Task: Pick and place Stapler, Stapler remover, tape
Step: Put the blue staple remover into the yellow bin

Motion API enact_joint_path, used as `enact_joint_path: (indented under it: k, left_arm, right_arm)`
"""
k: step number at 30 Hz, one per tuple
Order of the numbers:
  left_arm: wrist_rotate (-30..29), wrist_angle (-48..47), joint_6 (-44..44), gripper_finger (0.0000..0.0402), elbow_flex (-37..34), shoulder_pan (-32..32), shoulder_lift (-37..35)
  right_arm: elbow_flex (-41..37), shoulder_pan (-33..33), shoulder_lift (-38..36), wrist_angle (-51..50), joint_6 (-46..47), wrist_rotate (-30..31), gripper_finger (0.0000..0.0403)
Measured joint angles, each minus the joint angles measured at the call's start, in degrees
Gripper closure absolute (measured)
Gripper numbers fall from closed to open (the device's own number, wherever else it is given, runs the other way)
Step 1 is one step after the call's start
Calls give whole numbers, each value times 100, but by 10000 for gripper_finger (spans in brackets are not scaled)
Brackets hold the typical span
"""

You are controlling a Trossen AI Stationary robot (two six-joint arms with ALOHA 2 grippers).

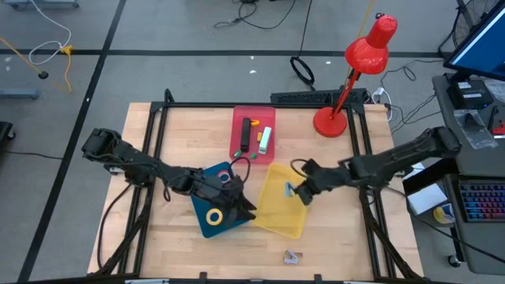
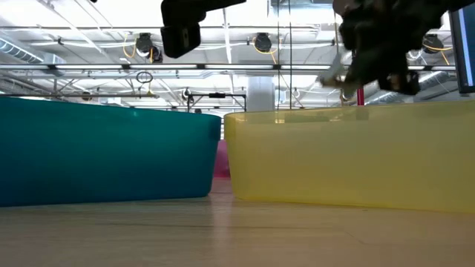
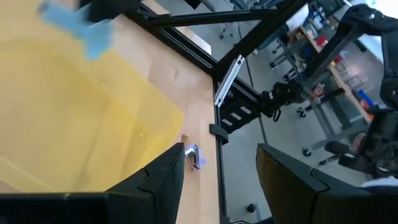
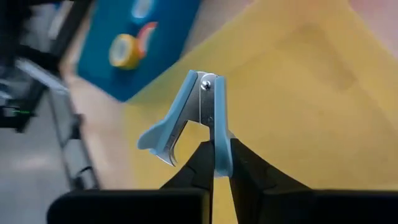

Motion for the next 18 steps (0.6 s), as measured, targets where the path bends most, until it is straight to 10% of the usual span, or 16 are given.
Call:
enact_joint_path:
  k: [18]
  left_arm:
    - [9,364,1299,204,0,-332,2]
  right_arm:
    - [-1,-968,1367,214,-826,-1116,361]
